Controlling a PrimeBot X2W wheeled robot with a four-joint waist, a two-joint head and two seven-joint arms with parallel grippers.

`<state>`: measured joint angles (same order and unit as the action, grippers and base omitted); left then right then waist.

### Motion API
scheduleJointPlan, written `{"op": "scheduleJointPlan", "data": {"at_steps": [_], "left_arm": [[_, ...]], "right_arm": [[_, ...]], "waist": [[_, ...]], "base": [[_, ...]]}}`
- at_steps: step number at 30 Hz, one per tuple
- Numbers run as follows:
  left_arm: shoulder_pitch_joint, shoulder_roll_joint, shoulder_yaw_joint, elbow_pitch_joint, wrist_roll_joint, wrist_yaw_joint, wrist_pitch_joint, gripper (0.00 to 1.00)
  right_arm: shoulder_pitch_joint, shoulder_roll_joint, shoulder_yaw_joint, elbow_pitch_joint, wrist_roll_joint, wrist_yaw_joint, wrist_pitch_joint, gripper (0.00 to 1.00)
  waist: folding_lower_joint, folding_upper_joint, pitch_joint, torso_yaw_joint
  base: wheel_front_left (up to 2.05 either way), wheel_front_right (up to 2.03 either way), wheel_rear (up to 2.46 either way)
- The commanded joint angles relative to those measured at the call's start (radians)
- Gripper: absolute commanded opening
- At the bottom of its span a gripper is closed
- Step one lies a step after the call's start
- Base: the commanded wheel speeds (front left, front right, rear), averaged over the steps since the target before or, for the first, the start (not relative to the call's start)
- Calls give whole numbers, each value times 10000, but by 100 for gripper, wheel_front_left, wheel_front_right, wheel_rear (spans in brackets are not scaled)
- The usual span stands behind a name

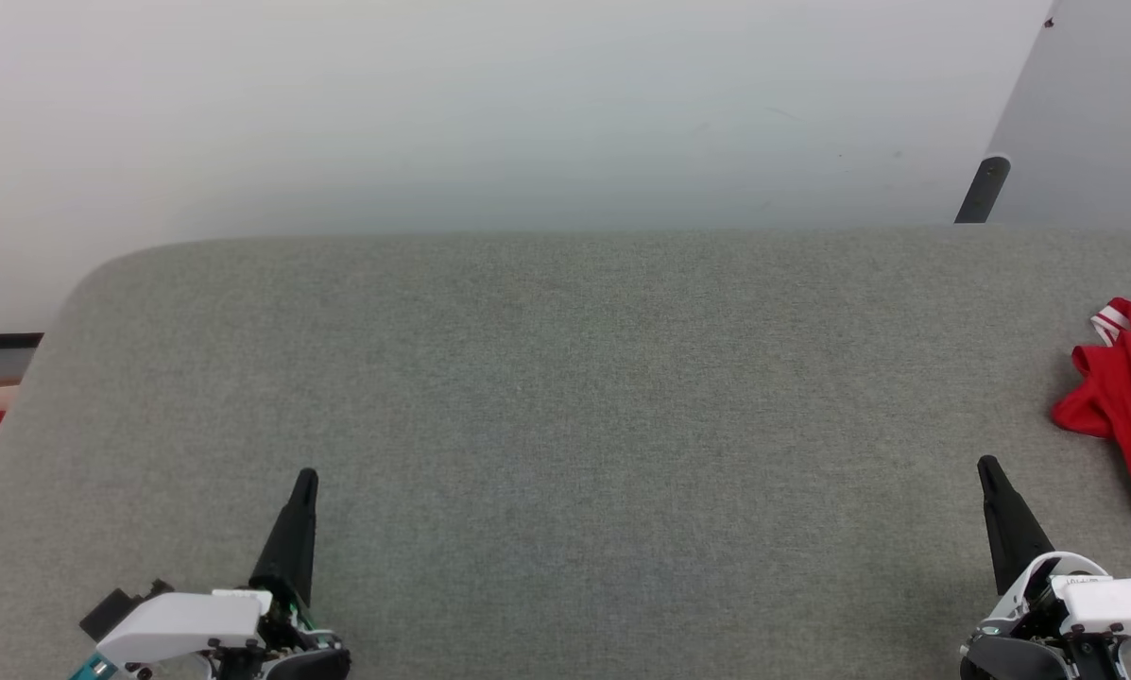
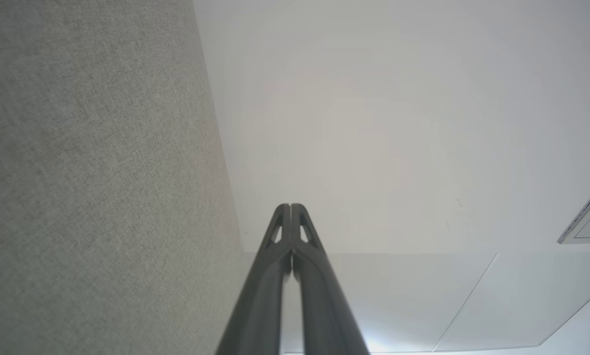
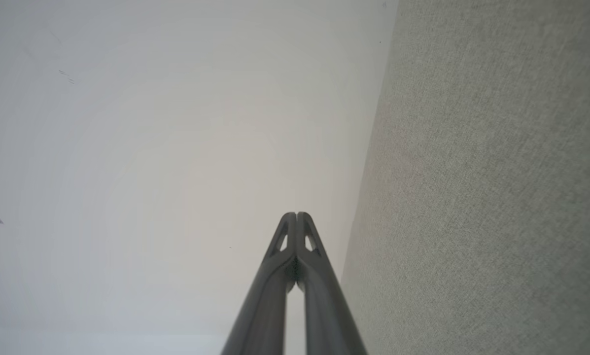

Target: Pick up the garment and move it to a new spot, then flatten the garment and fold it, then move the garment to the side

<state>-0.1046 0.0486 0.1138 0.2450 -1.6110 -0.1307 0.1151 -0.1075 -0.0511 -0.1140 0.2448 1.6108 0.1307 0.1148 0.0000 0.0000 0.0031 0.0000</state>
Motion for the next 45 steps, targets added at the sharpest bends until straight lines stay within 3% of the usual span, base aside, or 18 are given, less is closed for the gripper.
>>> {"op": "scheduleJointPlan", "data": {"at_steps": [1, 45], "left_arm": [[-85, 2, 32, 11, -20, 0, 30, 0], [-82, 2, 21, 11, -29, 0, 24, 0]], "right_arm": [[-34, 34, -12, 3, 35, 0, 26, 0], [-34, 33, -6, 1, 39, 0, 22, 0]], "waist": [[0, 0, 0, 0], [0, 0, 0, 0]], "base": [[0, 0, 0], [0, 0, 0]]}}
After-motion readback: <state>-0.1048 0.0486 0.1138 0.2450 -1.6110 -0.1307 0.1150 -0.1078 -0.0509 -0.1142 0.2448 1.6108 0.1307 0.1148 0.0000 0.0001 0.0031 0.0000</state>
